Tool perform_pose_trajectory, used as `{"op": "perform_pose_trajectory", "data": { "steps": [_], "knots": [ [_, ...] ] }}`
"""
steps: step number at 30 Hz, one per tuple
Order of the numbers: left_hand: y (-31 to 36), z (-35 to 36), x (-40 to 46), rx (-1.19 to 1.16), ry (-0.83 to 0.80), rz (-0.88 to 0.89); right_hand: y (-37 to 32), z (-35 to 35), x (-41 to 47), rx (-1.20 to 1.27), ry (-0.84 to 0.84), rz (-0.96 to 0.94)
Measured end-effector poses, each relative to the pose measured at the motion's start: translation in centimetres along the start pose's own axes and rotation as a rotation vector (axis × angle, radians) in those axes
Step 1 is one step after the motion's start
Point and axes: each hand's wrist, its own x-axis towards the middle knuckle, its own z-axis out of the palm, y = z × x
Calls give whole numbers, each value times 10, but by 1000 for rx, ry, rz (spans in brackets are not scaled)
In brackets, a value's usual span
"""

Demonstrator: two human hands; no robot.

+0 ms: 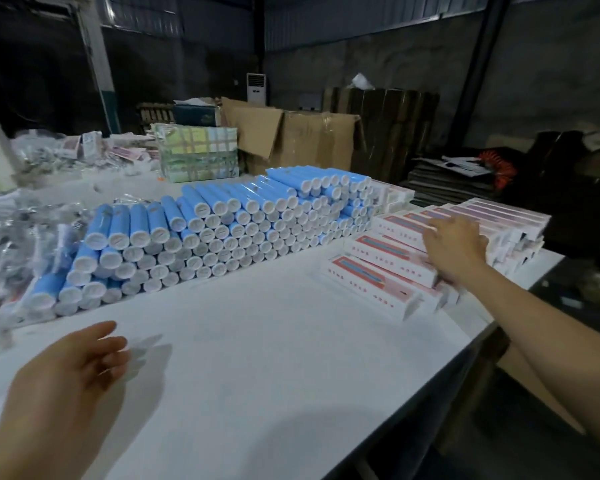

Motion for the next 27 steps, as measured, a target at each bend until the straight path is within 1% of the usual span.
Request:
{"op": "perform_pose_trajectory", "data": {
  "steps": [2, 4, 7, 10, 12, 14, 18, 20, 25, 26, 27],
  "knots": [
    [0, 6, -6, 142, 17, 56, -27, -8, -6, 214, 91, -69],
    [0, 12, -17, 212, 16, 115, -65, -16, -19, 413, 133, -204],
    [2, 18, -27, 282, 9, 159, -132, -24, -58, 647, 97, -429],
    [4, 20, -29, 226, 12, 135, -193, -20, -111, 778, -24, -656],
    [3, 21, -28, 140, 15, 103, -223, -10, -147, 777, -140, -814],
    [2, 22, -26, 65, 5, 73, -242, 6, -177, 719, -226, -945],
    [-2, 16, -19, 20, -50, 54, -247, 34, -208, 553, -338, -1071],
    [-6, 14, -15, 22, -83, 46, -246, 43, -209, 500, -358, -1112],
    [-6, 13, -20, 94, -129, 3, -244, 48, -206, 501, -374, -1126],
    [-4, 12, -23, 142, -128, 24, -243, 49, -206, 497, -383, -1125],
    [1, 9, -26, 259, -124, 78, -242, 49, -206, 503, -392, -1116]
  ]
}}
